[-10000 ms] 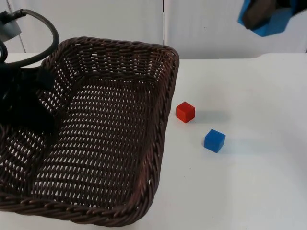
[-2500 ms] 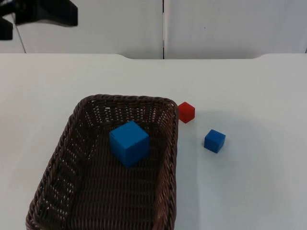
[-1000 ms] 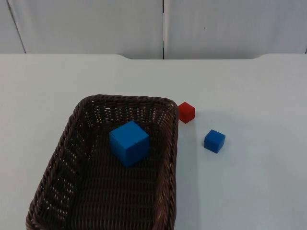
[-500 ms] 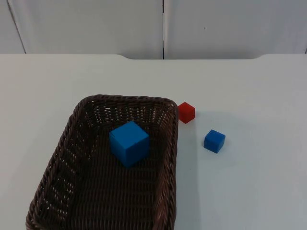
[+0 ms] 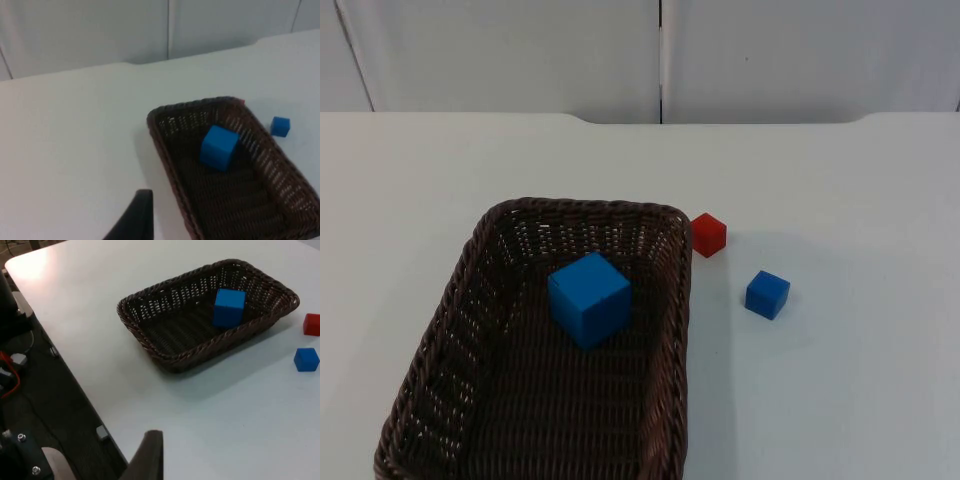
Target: Pick up the basket with the left hand and place the largest block into the basket with the right hand.
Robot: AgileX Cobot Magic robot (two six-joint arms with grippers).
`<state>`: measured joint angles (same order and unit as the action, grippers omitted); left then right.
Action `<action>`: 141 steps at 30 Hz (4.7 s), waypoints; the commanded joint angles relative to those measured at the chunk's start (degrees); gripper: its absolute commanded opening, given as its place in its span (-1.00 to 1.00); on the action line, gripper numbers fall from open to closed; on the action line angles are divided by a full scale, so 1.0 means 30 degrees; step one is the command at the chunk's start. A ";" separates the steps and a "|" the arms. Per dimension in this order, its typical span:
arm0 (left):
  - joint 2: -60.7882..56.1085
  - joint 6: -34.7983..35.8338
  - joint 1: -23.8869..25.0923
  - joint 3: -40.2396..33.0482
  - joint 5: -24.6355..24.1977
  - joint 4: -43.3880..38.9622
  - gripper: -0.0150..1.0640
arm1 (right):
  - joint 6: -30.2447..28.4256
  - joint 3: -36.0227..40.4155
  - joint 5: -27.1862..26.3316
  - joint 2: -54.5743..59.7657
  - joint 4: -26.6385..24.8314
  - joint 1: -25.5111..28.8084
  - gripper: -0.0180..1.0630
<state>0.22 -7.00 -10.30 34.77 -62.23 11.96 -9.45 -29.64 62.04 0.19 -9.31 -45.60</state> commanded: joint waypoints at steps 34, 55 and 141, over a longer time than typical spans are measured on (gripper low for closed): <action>-0.0075 0.0496 -0.0100 -0.2230 0.0311 -0.0722 0.97 | 0.0460 0.0031 0.0045 -0.0065 0.0578 -0.0115 0.61; -0.0075 0.2332 -0.0063 -0.2160 0.0285 -0.2451 0.97 | 0.0719 0.0031 0.0012 -0.0065 0.0642 -0.0115 0.61; -0.0075 0.2716 0.0750 -0.2160 0.0285 -0.2794 0.97 | 0.0909 0.0031 -0.0022 -0.0065 0.1375 -0.0037 0.99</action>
<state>0.20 0.89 -8.18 28.71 -62.06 4.09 -6.96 -29.64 62.04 0.19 -5.44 -45.60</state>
